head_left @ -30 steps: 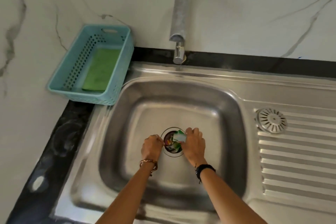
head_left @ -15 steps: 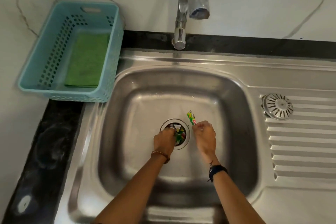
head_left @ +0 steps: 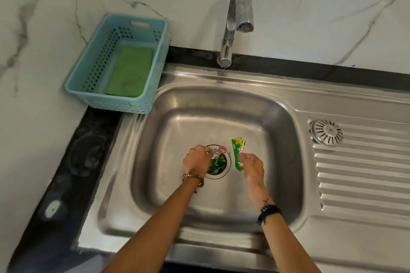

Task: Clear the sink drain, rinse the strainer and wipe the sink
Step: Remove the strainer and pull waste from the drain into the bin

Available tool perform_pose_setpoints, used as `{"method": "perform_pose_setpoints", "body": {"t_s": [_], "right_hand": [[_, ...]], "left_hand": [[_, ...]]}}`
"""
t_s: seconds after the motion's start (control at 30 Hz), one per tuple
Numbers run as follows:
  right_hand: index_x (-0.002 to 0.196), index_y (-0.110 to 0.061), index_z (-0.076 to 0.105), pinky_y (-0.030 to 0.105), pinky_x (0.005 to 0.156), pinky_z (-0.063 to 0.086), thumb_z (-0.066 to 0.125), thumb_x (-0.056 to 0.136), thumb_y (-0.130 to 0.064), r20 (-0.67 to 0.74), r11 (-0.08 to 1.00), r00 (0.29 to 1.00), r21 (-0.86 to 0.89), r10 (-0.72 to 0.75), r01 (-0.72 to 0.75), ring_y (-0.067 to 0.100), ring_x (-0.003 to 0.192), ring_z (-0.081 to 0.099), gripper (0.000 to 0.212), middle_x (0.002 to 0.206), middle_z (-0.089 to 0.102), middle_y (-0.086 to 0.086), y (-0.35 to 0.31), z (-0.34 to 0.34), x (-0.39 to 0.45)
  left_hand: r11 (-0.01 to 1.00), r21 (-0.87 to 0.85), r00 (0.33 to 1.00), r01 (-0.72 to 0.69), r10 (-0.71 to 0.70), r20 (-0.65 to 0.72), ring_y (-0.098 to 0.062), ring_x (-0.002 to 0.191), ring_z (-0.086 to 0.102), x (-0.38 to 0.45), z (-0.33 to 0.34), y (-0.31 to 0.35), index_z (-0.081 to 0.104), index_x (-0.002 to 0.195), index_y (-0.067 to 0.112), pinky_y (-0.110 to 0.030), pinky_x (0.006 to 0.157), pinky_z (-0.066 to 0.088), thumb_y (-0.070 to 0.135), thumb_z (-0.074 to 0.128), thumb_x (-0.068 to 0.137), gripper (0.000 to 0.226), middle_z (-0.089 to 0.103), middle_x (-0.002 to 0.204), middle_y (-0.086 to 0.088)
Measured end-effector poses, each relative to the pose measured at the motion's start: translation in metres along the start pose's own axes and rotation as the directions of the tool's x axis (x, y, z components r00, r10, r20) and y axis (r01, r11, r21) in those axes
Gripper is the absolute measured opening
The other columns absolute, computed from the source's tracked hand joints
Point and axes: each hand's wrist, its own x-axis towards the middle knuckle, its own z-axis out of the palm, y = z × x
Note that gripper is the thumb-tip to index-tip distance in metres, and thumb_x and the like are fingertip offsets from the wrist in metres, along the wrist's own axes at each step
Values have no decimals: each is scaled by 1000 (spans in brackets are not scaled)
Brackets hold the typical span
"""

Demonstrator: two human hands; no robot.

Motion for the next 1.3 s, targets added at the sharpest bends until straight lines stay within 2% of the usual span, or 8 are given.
{"method": "perform_pose_setpoints", "body": {"t_s": [0.13,0.27,0.47,0.63,0.8,1.0,1.13,1.3], "right_hand": [[96,-9,58,22,61,39,55,89,-18,57,998,998,50,27,-30,18,83,53,11,90,59,5,-11,-6,-17],[77,-18,57,25,56,36,54,88,-18,142,992,989,117,30,-47,11,67,51,11,77,59,-1,-20,-13,-52],[70,-21,58,23,52,33,55,84,-11,375,980,923,199,-88,13,12,64,49,18,68,56,-2,-11,-22,-135],[57,-24,60,16,43,35,51,85,-4,667,985,726,150,-167,89,5,48,46,35,49,53,-11,27,-9,-209],[71,-22,62,13,43,33,56,85,-6,860,977,507,-69,-45,204,0,47,44,22,52,51,-10,90,16,-274],[77,-16,59,11,39,32,56,86,-2,901,914,403,-291,162,283,-1,41,40,17,46,49,-11,197,66,-323],[73,-19,59,9,41,34,59,84,-3,863,804,407,-457,298,380,-3,46,46,19,57,58,-10,301,100,-322],[84,-23,59,6,45,36,64,78,-11,823,673,460,-549,333,496,1,61,53,15,74,64,-7,432,152,-299]], "left_hand": [[957,-284,998,56,-65,-24,-21,82,65,-23,-13,2,74,91,20,-25,70,45,32,57,85,21,72,86,-4],[858,-514,989,27,-98,-111,-9,60,55,-73,-37,1,68,69,19,-21,58,38,30,64,82,17,61,61,7],[617,-786,947,-49,-222,-233,-17,51,43,-188,-65,-23,54,64,21,-30,54,35,21,61,83,20,57,63,0],[466,-878,885,-105,-359,-296,-5,37,43,-282,-64,-79,57,81,11,-17,35,33,11,56,88,8,58,62,-1],[422,-900,747,-111,-562,-356,-8,45,48,-359,-48,-156,58,89,1,-14,38,36,12,56,89,11,61,67,-3],[318,-946,575,66,-787,-225,-17,52,51,-414,-1,-270,57,87,4,-21,41,39,13,55,90,9,60,68,-6],[221,-945,465,242,-881,-87,-19,53,54,-429,59,-361,60,90,8,-26,44,41,12,56,87,6,68,79,-12],[-1,-951,421,311,-896,139,-19,58,52,-418,136,-477,59,88,4,-25,49,42,6,52,86,8,64,80,-11]]}}
